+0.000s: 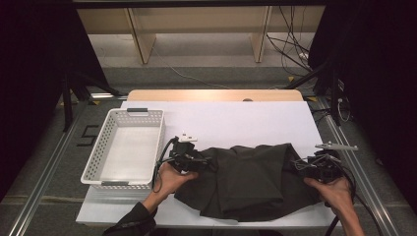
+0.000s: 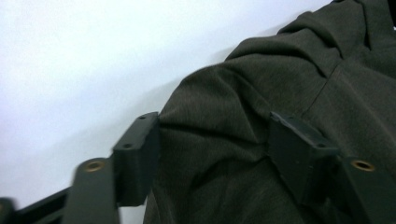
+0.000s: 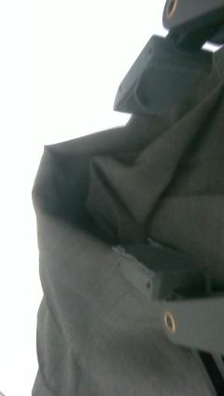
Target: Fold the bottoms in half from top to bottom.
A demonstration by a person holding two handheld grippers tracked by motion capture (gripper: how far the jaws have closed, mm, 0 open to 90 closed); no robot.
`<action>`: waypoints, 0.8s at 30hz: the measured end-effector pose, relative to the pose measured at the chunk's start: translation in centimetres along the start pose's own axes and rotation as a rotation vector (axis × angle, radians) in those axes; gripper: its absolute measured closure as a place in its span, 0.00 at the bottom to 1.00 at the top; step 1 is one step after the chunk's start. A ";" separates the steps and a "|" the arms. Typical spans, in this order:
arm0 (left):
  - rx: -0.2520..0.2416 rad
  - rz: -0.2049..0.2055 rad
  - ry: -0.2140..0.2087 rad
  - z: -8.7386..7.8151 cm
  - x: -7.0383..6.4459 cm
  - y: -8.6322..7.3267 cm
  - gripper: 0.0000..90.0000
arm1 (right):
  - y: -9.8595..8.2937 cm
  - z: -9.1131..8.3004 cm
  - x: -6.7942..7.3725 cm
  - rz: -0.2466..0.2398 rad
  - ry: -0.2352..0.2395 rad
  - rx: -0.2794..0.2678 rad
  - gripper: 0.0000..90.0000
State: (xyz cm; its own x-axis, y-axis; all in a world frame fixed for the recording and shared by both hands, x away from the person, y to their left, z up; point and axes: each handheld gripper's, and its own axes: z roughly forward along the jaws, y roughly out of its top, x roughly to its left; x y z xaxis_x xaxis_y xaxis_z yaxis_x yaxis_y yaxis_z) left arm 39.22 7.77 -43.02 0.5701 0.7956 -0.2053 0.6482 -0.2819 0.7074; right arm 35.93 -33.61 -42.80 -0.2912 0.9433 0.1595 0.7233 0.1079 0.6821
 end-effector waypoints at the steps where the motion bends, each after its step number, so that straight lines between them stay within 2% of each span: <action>1: 0.004 0.000 0.004 0.1 0.1 -0.1 0.32 | -0.1 0.1 -0.2 -0.002 0.000 0.001 0.23; 4: 0.015 -0.020 0.012 0.3 0.3 -0.4 0.27 | -0.3 0.4 -0.9 0.007 0.002 0.022 0.19; 7: 0.033 -0.010 0.046 0.6 0.6 -0.9 0.23 | -0.6 0.7 -1.5 0.005 -0.007 0.041 0.17; 10: 0.047 -0.021 0.070 1.0 0.8 -1.3 0.20 | -0.8 0.9 -1.9 0.007 -0.008 0.057 0.15; 15: 0.077 -0.040 0.082 1.7 1.2 -2.3 0.17 | -1.1 1.5 -2.6 0.011 -0.008 0.091 0.13; 19: 0.112 -0.046 0.113 2.1 1.3 -2.7 0.16 | -1.3 1.9 -2.9 0.017 -0.004 0.122 0.12; 22: 0.145 -0.078 0.096 2.3 1.5 -2.9 0.15 | -1.4 2.1 -3.1 0.015 -0.004 0.135 0.12; 24: 0.188 -0.104 0.064 2.6 1.6 -3.2 0.14 | -1.6 2.2 -3.2 0.014 -0.002 0.143 0.11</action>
State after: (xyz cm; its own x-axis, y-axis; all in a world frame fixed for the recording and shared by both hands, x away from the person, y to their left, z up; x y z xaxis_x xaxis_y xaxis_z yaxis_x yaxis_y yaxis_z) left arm 39.38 8.57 -47.40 0.4661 0.8562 -0.2229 0.7877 -0.2869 0.5452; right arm 37.09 -36.06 -45.95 -0.2796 0.9455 0.1669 0.8090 0.1384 0.5712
